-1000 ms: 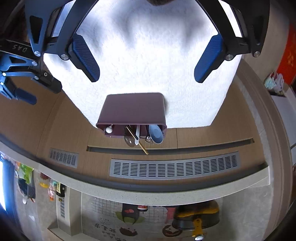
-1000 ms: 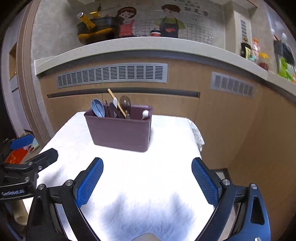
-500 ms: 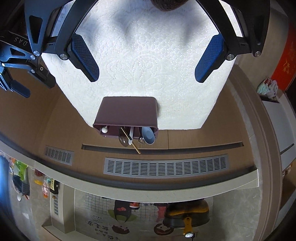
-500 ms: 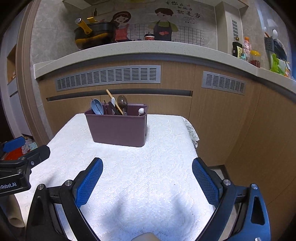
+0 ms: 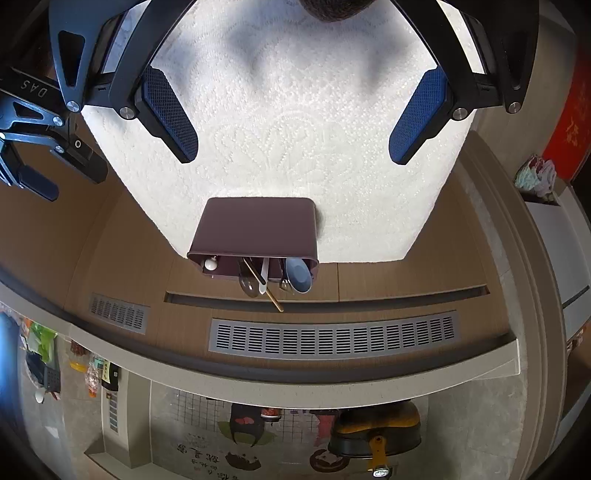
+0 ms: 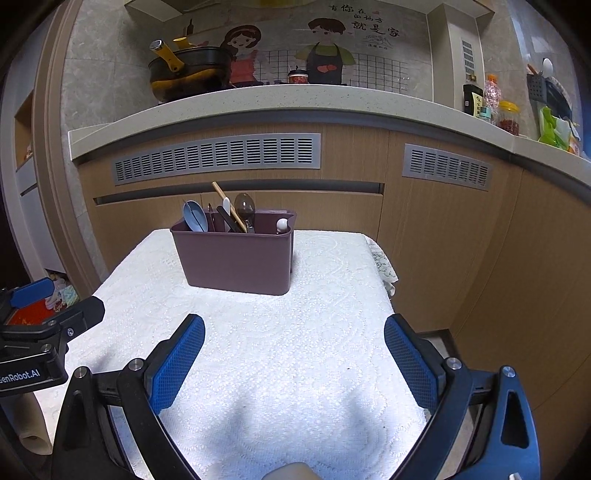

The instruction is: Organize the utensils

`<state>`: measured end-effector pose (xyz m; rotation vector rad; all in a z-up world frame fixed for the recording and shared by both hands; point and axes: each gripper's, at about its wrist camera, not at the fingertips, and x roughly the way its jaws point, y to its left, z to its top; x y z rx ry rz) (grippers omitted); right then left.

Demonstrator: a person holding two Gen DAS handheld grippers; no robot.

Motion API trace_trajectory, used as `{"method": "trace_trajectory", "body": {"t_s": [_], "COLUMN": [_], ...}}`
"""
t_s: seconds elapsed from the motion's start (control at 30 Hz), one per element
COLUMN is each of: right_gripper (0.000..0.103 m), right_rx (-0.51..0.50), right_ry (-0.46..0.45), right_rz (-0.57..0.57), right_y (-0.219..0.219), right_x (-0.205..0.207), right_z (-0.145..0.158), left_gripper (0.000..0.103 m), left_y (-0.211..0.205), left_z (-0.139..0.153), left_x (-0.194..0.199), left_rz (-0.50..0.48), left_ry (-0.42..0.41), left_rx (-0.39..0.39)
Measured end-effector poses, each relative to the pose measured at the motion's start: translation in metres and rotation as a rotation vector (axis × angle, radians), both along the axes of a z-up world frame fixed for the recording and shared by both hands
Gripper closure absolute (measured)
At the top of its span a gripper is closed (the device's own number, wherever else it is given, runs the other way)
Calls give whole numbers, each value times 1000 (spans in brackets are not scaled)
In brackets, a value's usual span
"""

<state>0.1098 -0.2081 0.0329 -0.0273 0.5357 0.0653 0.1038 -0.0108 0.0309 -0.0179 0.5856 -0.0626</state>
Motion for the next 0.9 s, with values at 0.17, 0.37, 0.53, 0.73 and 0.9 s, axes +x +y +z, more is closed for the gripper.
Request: {"method": "trace_trajectory", "body": {"t_s": [0.17,0.37,0.53,0.73,0.9], "right_gripper": [5,5,4,3,3], "right_rx": [3,5,7,9,6], "right_ry": [2,-3,-5,1,6], "right_rz": [2,1,1,-1,-5], "right_y": [0,0,-2,-3,-3], "right_x": [0,0,0,0,1], "right_z": [0,1,1,1,-1], "left_gripper": [0,0,0,0,0], "left_y": [-2,-2,-2,0,3], "left_z": [-2,-2,-2,-2,-1], "left_x": [1,1,0,0,2], "left_rz": [-9,-8,-8,-6,-3], "left_ry": [6,6,3,12,10], "left_rx": [3,1,3,-8,-15]}}
